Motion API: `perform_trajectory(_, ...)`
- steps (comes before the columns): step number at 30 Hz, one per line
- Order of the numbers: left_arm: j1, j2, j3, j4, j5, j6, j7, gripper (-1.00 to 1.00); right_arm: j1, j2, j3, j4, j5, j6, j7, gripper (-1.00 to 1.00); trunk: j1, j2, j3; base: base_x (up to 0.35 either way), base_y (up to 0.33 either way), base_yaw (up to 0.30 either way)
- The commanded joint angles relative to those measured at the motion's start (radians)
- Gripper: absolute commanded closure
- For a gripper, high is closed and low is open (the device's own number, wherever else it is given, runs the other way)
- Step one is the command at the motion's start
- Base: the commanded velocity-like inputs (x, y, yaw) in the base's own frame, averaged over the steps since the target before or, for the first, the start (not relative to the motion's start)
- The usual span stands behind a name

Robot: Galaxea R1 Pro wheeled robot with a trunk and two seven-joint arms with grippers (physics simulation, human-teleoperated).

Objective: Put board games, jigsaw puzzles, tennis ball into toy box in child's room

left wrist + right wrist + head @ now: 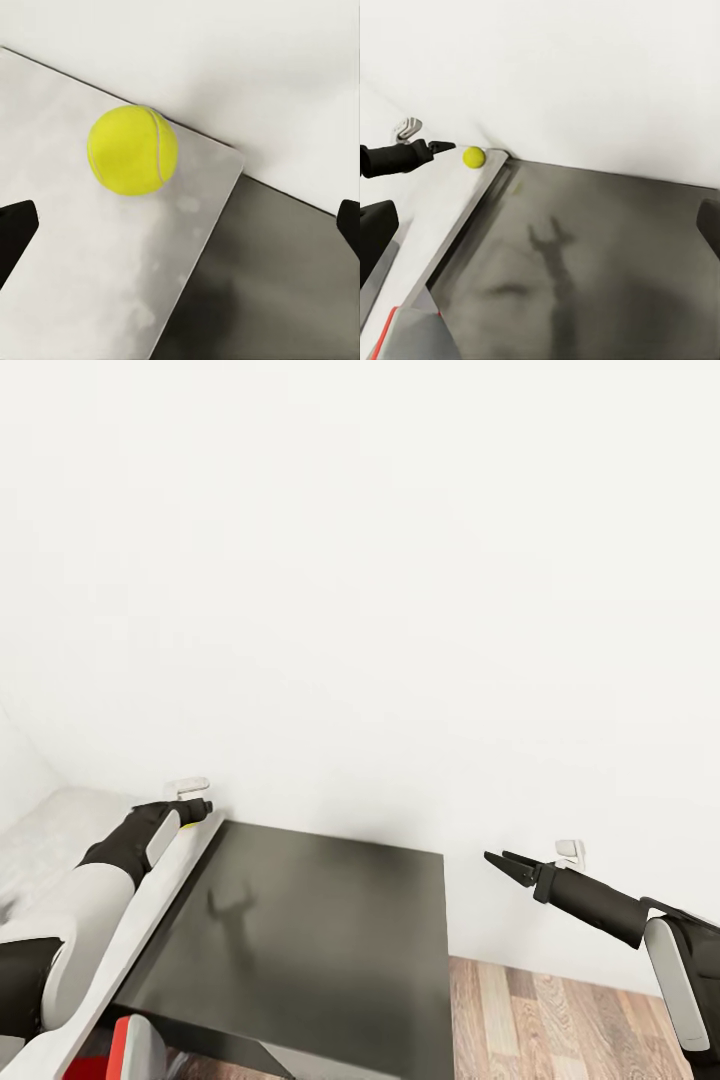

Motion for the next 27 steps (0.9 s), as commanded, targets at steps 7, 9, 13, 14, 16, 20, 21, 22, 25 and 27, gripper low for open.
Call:
perform_trajectory(7,0.000,-0.001,0.003,-0.002,0.011,0.004,0.028,-1.00,-0.001,-0.001,-0.001,0.001,-0.002,0.005,0.002,-1.00,0.001,-0.002,-0.014,0.000,0.000,0.000)
perform_trajectory(9,0.000,-0.003,0.003,-0.004,0.011,0.005,0.043,-1.00,0.000,-0.001,-0.002,0.003,-0.002,0.005,0.002,-1.00,0.001,-0.002,-0.017,0.000,0.000,0.000)
perform_trajectory(13,-0.001,-0.005,0.004,-0.012,0.012,0.005,0.073,-1.00,-0.001,-0.002,-0.002,0.003,-0.001,0.005,0.002,-1.00,0.001,-0.002,-0.023,0.000,0.000,0.000)
perform_trajectory(14,-0.002,-0.005,0.004,-0.015,0.012,0.005,0.084,-1.00,-0.001,-0.002,-0.002,0.003,-0.001,0.006,0.002,-1.00,0.001,-0.002,-0.025,0.000,0.000,0.000)
perform_trajectory(16,-0.003,-0.005,0.004,-0.017,0.012,0.006,0.092,-1.00,-0.001,-0.002,-0.002,0.002,-0.002,0.006,0.003,-1.00,0.001,-0.002,-0.028,0.000,0.000,0.000)
perform_trajectory(20,-0.009,-0.007,0.004,-0.021,0.012,0.006,0.102,-1.00,-0.001,-0.002,-0.002,-0.001,-0.002,0.013,0.007,-1.00,0.001,-0.002,-0.035,0.000,0.000,0.000)
perform_trajectory(21,-0.010,-0.009,0.004,-0.022,0.012,0.006,0.104,-1.00,-0.001,-0.004,-0.003,-0.001,-0.003,0.023,0.012,-1.00,0.001,-0.002,-0.036,0.000,0.000,0.000)
perform_trajectory(22,-0.011,-0.010,0.004,-0.022,0.012,0.006,0.104,-1.00,-0.001,-0.005,-0.003,-0.001,-0.003,0.029,0.016,-1.00,0.001,-0.002,-0.038,0.000,0.000,0.000)
perform_trajectory(25,-0.012,-0.013,0.003,-0.023,0.011,0.006,0.105,-1.00,0.000,-0.003,-0.003,-0.001,-0.005,0.057,0.036,-1.00,0.001,-0.002,-0.043,0.000,0.000,0.000)
perform_trajectory(27,-0.012,-0.013,0.003,-0.023,0.011,0.006,0.105,-1.00,0.000,0.001,-0.003,0.000,-0.006,0.062,0.043,-1.00,0.001,-0.002,-0.046,0.000,0.000,0.000)
